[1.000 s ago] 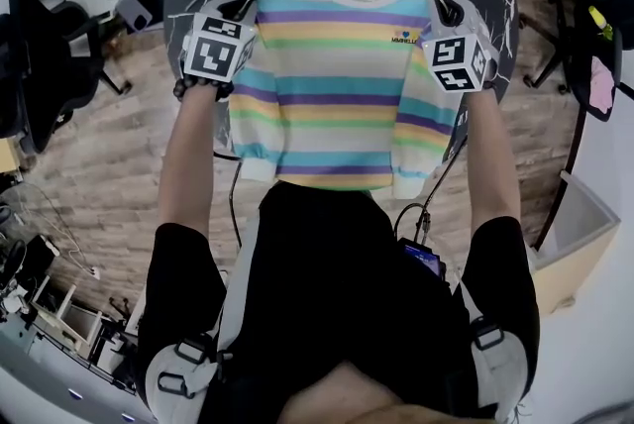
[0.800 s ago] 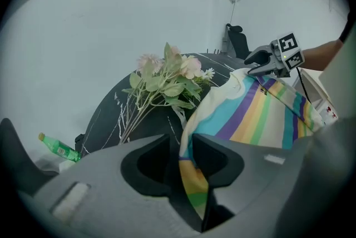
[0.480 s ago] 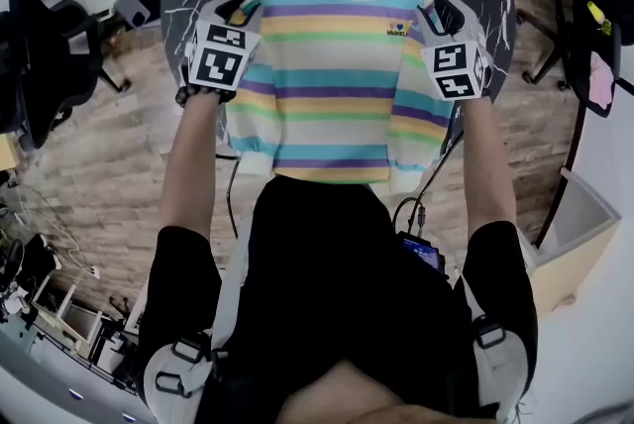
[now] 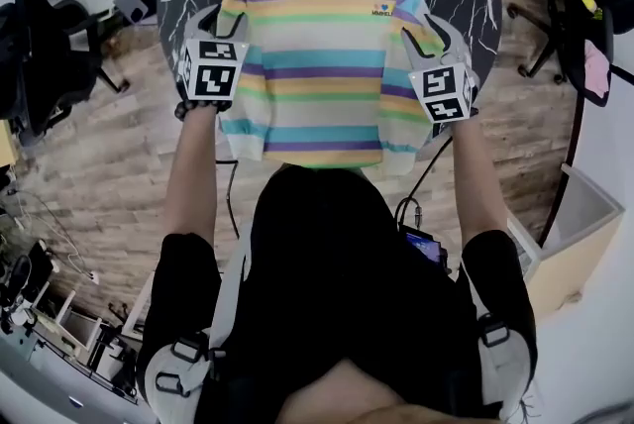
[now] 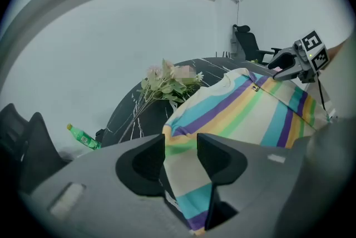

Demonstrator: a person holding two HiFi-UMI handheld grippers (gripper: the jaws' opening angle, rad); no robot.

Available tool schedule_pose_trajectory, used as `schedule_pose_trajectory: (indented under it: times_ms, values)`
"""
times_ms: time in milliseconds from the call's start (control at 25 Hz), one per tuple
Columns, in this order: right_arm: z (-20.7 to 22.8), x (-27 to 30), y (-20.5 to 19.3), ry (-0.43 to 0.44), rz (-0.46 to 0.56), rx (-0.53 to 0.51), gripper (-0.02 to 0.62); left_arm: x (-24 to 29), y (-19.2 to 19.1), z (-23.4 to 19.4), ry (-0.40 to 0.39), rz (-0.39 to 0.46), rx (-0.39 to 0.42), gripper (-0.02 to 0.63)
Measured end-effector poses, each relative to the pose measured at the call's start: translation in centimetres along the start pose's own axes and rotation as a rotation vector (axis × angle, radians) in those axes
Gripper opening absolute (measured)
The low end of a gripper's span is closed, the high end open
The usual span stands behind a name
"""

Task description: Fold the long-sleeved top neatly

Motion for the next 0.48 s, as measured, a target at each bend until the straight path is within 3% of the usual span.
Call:
schedule_pose_trajectory:
  times_ms: [240,480]
  values:
    - [-2.5,-3.4,-0.9,0.028,0.008,0.019,0.193,-2.3,-0.2,5.5,-0.065,0.017,-0.044,0.187]
    - [-6.5,-6.8,-1.8,0.078,0.020,0.013,0.193,-5.0,-1.1,12.2,-0.147,0.032,-0.035,0.181]
Point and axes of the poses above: the fingertips, and each gripper's own axes: x forward along the fingers, z to its right, y out of its top, the point moved 1 cm from there along -x, backward along the fingers, and after that the axes turned 10 degrees about z, right-handed, at the moved point
